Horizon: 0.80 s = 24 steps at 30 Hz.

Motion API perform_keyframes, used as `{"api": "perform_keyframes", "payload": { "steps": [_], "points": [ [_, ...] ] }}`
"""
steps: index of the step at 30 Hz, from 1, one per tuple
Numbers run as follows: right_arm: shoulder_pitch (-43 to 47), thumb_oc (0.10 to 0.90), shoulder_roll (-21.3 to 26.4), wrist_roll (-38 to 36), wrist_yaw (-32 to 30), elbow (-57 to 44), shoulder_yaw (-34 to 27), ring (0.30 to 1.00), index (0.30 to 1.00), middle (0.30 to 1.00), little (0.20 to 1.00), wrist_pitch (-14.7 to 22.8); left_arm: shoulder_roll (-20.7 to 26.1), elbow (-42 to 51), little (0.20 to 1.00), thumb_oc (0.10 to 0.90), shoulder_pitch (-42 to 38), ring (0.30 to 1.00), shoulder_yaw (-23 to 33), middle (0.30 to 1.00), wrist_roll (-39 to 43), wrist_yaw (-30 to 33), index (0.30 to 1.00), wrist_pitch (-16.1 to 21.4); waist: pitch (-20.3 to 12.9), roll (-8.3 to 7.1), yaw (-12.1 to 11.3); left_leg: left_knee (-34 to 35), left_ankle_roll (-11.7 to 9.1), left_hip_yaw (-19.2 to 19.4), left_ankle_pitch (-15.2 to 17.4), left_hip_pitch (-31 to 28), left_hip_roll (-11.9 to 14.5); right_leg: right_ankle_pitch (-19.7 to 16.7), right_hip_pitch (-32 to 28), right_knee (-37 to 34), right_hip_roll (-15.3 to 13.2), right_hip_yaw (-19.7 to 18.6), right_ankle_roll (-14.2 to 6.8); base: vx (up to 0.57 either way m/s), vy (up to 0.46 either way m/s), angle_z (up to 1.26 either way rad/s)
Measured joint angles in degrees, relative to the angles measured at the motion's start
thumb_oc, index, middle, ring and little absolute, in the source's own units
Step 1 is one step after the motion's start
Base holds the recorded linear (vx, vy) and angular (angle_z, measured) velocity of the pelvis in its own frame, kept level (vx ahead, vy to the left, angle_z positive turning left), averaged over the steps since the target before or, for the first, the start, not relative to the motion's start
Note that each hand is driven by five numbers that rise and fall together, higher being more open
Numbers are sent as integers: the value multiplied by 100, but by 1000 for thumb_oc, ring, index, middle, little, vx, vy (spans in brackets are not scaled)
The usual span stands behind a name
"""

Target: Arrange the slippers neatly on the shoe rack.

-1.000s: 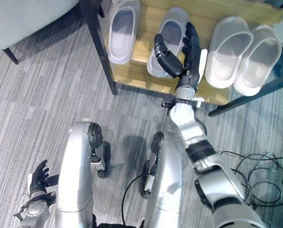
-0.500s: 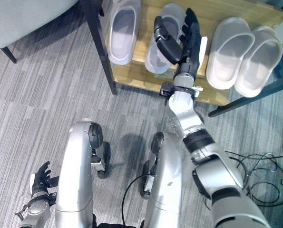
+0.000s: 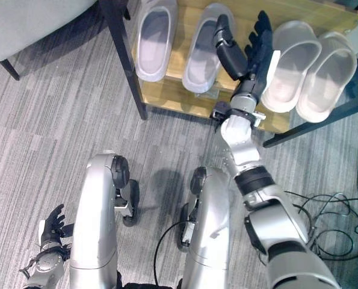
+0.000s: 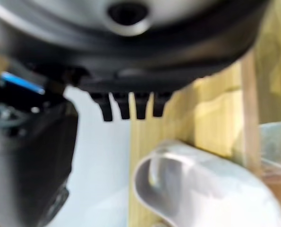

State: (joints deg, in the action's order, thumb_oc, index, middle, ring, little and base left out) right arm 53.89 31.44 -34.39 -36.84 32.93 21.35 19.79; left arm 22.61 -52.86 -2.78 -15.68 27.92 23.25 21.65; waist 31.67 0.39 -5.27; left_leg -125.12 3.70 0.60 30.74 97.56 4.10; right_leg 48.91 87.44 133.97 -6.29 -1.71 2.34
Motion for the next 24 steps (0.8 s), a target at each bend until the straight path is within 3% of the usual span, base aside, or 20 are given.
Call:
{"api": "perform_keyframes", "payload": {
  "steps": [16, 24],
  "points": [
    [12, 800, -152, -15, 40, -6, 118, 900, 900, 900, 900, -4, -21, -126, 900, 800, -20, 900, -3, 900, -7, 2, 900, -18, 0, -1, -12, -15, 4, -5, 2, -10, 0, 0, -27, 3, 2, 4, 0, 0, 0, 0],
    [594, 800, -149, -9, 69, 297, 700, 900, 900, 900, 900, -97, -29, -280, 900, 800, -26, 900, -6, 900, -5, 2, 900, -19, 0, -1, -24, -39, 11, -19, 5, -17, 0, 0, -50, 9, 0, 16, 0, 0, 0, 0]
  ]
}}
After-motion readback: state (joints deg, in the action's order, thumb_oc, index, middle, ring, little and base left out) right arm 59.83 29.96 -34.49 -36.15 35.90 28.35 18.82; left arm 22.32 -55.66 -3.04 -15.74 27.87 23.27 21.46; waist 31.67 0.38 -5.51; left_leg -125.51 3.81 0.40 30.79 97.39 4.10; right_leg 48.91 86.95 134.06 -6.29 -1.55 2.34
